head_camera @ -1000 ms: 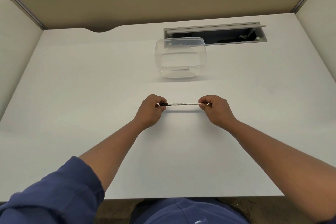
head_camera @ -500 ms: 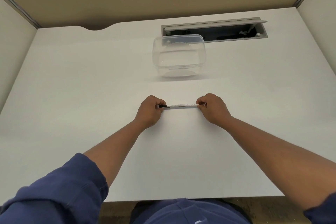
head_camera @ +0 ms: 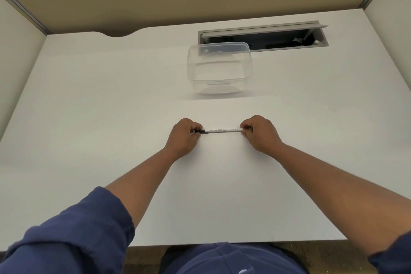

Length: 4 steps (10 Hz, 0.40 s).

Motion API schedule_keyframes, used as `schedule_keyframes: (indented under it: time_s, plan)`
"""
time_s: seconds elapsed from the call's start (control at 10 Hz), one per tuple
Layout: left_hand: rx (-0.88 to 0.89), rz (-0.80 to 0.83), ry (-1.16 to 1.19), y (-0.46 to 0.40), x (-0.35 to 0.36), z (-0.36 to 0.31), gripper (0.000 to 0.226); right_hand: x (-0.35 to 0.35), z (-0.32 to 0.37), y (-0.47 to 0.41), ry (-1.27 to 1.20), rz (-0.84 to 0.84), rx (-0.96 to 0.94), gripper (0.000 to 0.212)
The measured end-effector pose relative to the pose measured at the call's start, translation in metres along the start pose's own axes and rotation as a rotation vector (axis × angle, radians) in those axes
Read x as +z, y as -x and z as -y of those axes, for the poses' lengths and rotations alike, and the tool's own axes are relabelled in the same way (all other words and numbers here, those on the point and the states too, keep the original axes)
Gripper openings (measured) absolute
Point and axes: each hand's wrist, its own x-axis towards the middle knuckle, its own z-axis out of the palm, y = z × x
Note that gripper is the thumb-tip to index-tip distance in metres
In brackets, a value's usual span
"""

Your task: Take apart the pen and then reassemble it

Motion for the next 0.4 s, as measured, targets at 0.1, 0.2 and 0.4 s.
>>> schedule_keyframes:
  time_s: [0.1,0.2,0.4]
  plan:
    - [0.000,-0.004,0.012,0.0005,0.0009,0.0010,0.024,-0.0001,-0.0008,0.0011,0.002,0.007,-0.010,0.020]
    - [-0.002,0.011,0.025,0.0023,0.0011,0.0021,0.029,-0.0015,-0.0018,0.0036,-0.014,0.023,-0.005,0.025]
    - [0.048,-0.021,-0.016,0.0044,-0.0016,-0.0043,0.036,-0.0025,0.0051,0.0106,0.039,-0.049,-0.069,0.036]
